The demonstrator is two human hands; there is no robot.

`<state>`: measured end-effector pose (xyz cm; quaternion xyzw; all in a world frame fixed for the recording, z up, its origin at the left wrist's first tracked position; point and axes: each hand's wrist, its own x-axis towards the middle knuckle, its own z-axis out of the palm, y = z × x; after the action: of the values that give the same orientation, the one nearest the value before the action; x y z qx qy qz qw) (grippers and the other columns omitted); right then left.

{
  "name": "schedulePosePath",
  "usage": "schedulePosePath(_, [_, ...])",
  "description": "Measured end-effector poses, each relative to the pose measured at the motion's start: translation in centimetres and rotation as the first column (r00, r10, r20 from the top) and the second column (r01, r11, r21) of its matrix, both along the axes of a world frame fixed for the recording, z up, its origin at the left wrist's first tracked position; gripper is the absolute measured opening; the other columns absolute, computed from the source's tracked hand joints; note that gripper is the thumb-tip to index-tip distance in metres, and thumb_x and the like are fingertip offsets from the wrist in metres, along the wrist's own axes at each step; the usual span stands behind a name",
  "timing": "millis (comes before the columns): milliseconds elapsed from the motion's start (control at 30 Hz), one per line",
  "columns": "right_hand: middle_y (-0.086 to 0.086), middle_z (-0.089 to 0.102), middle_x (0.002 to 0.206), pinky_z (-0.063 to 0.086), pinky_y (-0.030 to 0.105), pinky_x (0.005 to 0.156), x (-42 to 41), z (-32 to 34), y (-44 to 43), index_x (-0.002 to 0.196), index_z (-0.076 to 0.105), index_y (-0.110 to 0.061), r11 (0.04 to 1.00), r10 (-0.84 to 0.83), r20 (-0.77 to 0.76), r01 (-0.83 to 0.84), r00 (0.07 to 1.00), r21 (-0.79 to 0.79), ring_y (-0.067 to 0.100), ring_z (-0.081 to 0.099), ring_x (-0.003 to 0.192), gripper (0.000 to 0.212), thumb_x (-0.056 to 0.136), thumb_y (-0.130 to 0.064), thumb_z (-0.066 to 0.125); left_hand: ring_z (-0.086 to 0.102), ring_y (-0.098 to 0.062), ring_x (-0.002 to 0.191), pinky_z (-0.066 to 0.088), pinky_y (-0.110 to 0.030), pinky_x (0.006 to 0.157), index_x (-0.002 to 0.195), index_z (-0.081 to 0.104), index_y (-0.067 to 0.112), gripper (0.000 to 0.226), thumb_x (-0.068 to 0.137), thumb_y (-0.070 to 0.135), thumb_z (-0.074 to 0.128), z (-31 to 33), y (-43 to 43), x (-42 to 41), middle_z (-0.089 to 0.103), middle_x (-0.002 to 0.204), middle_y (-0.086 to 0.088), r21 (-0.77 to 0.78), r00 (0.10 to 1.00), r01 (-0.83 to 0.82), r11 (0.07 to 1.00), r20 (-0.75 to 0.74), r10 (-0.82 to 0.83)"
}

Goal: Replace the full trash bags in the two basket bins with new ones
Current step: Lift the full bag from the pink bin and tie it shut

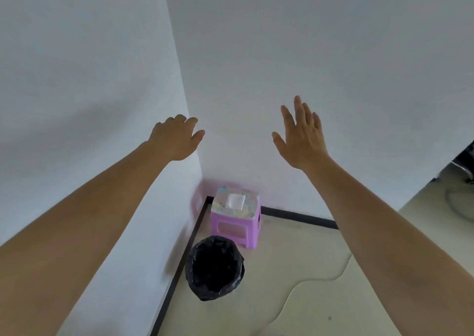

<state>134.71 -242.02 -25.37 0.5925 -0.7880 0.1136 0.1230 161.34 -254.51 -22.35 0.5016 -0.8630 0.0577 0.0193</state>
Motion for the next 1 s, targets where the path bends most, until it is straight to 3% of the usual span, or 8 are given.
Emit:
schedulePosePath(200, [0.019,0.005,0.164,0.014,0.050,0.122,-0.6,5.4,15.8,0.156,0.020,-0.013,0.976,-0.207,-0.102,0.198,0.973,-0.094,0.035,0.012,0.151,0.066,0.102,-0.046,0.037,0.042,-0.035,0.132,0.037,-0.049,0.102,0.144,0.041,0.015,0.054,0.102,0.046,0.031,4.4,9.1,-5.5,0.044,0.147,-0.012,-0.124,0.940,0.288,0.950,-0.155,-0.305])
schedulePosePath(367, [0.020,0.009,0.163,0.019,0.052,0.121,-1.5,4.1,36.3,0.154,0.025,-0.013,0.861,-0.503,-0.179,0.508,0.845,-0.020,0.036,0.016,0.150,0.066,0.100,-0.047,0.040,0.031,-0.034,0.142,0.033,-0.052,0.107,0.148,0.036,0.012,0.057,0.103,0.046,0.027,3.5,22.4,-14.3,0.034,0.154,-0.017,-0.208,0.732,0.587,0.783,-0.278,-0.622])
schedulePosePath(467, [0.020,0.010,0.163,0.019,0.052,0.121,-0.6,4.8,50.0,0.154,0.026,-0.014,0.711,-0.696,-0.167,0.703,0.698,-0.023,0.037,0.016,0.150,0.066,0.099,-0.047,0.043,0.032,-0.035,0.141,0.033,-0.053,0.108,0.148,0.035,0.010,0.058,0.103,0.046,0.026,4.4,33.9,-19.5,0.034,0.154,-0.018,-0.195,0.567,0.741,0.643,-0.331,-0.754])
schedulePosePath(667, [0.022,0.013,0.163,0.018,0.053,0.120,4.3,8.1,77.1,0.154,0.028,-0.011,0.323,-0.944,-0.139,0.927,0.300,-0.192,0.039,0.020,0.149,0.067,0.099,-0.045,0.044,0.035,-0.036,0.139,0.033,-0.053,0.109,0.147,0.036,0.010,0.060,0.101,0.048,0.029,8.8,58.9,-25.8,0.036,0.152,-0.019,-0.281,0.145,0.932,0.229,-0.292,-0.945])
schedulePosePath(833, [0.024,0.017,0.161,0.022,0.054,0.116,9.8,7.8,96.3,0.152,0.030,-0.009,0.025,-0.994,-0.112,0.978,0.002,-0.208,0.040,0.025,0.145,0.066,0.098,-0.043,0.047,0.034,-0.036,0.139,0.034,-0.052,0.104,0.148,0.034,0.012,0.058,0.102,0.047,0.031,10.0,79.7,-27.7,0.033,0.154,-0.018,-0.340,-0.106,0.940,-0.016,-0.247,-0.963])
schedulePosePath(1000, [0.020,0.012,0.163,0.022,0.055,0.115,14.5,6.9,111.6,0.155,0.024,-0.013,-0.167,-0.976,-0.121,0.978,-0.182,-0.124,0.037,0.022,0.146,0.068,0.099,-0.045,0.044,0.029,-0.034,0.143,0.029,-0.053,0.110,0.150,0.032,0.012,0.061,0.101,0.048,0.032,8.1,98.5,-27.7,0.028,0.157,-0.017,-0.316,-0.275,0.931,-0.184,-0.271,-0.922])
